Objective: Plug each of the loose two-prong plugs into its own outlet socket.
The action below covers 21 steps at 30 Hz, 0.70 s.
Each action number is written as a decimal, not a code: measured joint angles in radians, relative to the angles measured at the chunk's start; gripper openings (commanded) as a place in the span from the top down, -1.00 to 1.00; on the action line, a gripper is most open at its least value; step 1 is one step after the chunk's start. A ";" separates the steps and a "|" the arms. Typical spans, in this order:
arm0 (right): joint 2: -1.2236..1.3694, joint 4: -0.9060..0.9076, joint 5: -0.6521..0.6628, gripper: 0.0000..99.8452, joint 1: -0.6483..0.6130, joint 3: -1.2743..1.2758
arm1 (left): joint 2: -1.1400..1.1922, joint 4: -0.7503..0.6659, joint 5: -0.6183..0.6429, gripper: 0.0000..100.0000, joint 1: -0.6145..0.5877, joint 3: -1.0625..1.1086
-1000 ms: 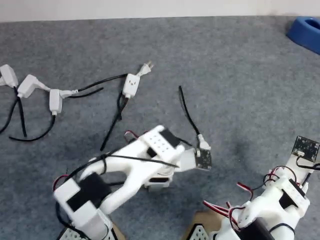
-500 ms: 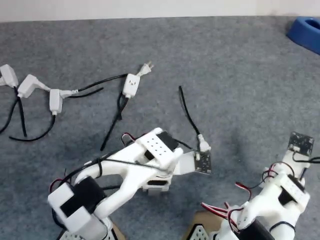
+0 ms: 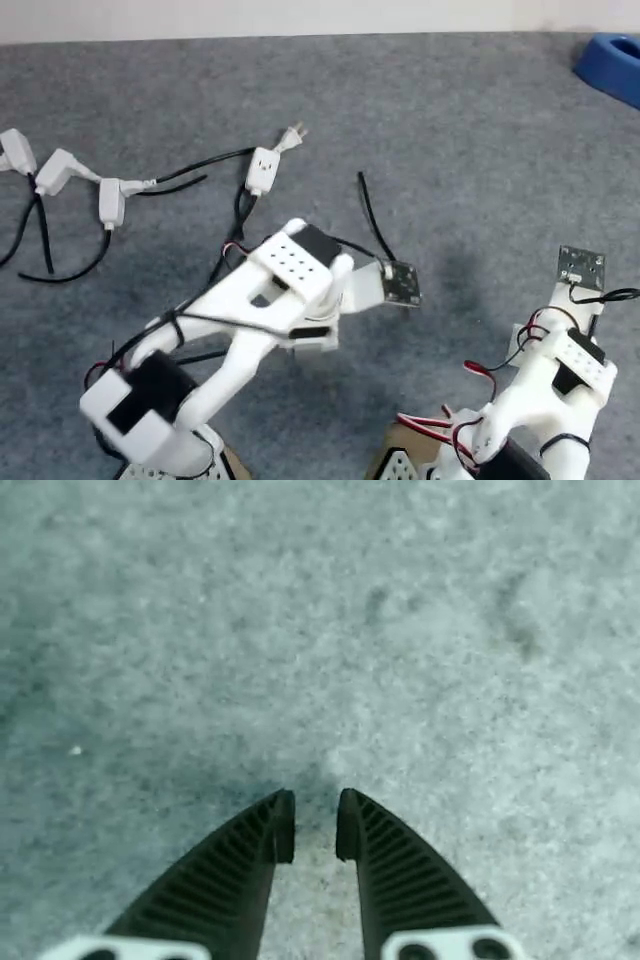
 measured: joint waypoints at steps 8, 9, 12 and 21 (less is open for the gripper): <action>0.000 0.000 0.000 0.82 0.000 0.000 | 0.160 -0.161 -0.044 0.64 -0.038 -0.029; 0.000 0.000 0.000 0.82 0.000 0.000 | 0.169 -0.164 -0.044 0.64 -0.037 -0.044; 0.000 0.000 0.000 0.82 0.000 0.000 | 0.184 -0.155 -0.044 0.63 -0.038 -0.080; 0.000 0.000 0.000 0.82 0.000 0.000 | 0.186 -0.126 -0.044 0.38 -0.038 -0.086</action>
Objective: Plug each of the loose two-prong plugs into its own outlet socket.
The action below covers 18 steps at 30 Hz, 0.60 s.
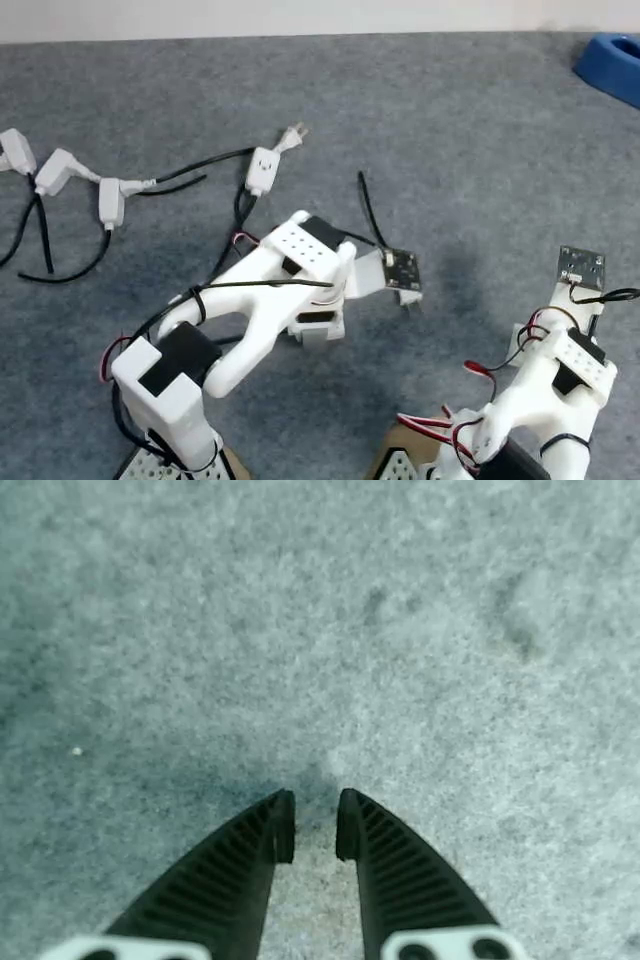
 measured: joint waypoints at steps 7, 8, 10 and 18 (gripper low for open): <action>0.000 0.000 0.000 0.82 0.000 0.000 | 0.000 0.018 -0.038 0.27 -0.002 0.000; 0.000 0.000 0.000 0.82 0.000 0.000 | 0.000 0.018 -0.044 0.28 -0.005 0.000; 0.000 0.000 0.000 0.82 0.000 0.000 | 0.000 0.034 -0.051 0.28 -0.011 -0.008; 0.000 0.058 -0.002 0.82 -0.155 -0.041 | -0.064 0.215 0.021 0.28 -0.181 -0.288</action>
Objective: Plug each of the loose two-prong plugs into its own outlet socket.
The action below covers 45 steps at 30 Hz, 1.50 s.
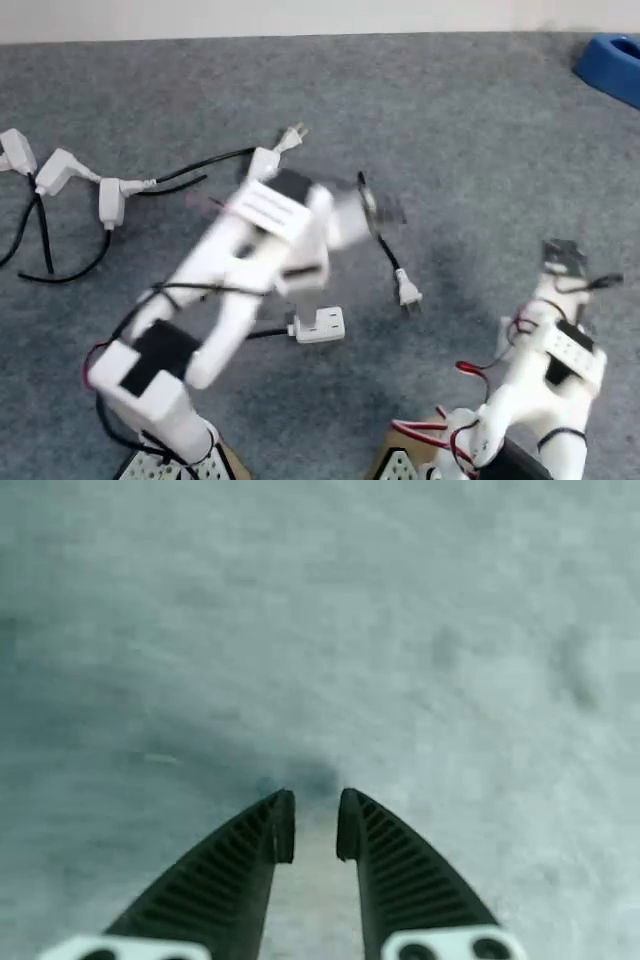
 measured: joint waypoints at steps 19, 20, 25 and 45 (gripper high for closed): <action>0.571 0.609 -0.241 0.82 -0.689 -1.008 | -0.474 -0.245 0.493 0.28 -0.319 0.565; 0.635 0.635 -0.250 0.82 -0.692 -1.039 | -0.514 -0.265 0.503 0.28 -0.330 0.595; 0.715 0.718 -0.267 0.82 -0.689 -1.125 | -0.718 -0.376 0.512 0.28 -0.411 0.701; 0.713 0.532 -0.221 0.82 -0.710 -0.931 | -0.976 -0.430 0.519 0.28 -0.505 0.824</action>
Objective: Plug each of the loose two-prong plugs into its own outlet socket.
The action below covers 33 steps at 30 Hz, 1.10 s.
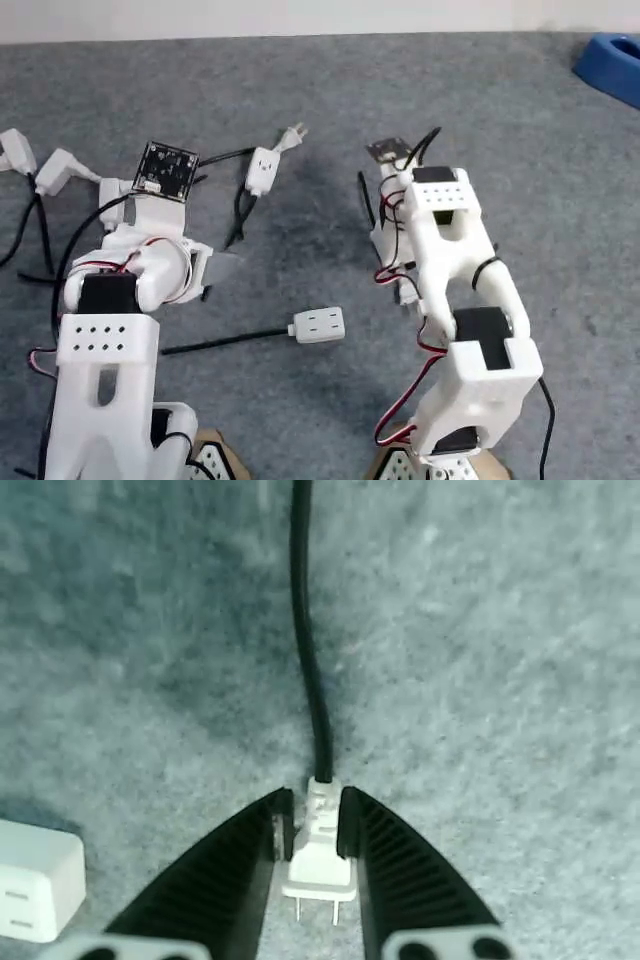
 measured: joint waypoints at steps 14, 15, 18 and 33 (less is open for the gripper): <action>0.000 -0.003 0.023 0.56 0.000 0.091 | 0.000 0.000 0.000 0.28 0.000 0.000; 0.000 -0.005 0.028 0.56 0.000 0.091 | 0.000 0.000 0.000 0.28 0.000 0.000; 0.000 -0.037 0.029 0.56 0.000 0.092 | 0.000 0.000 0.000 0.28 0.000 0.000; 0.057 -0.100 0.037 0.74 -0.054 0.112 | 0.000 0.000 0.000 0.28 0.000 0.000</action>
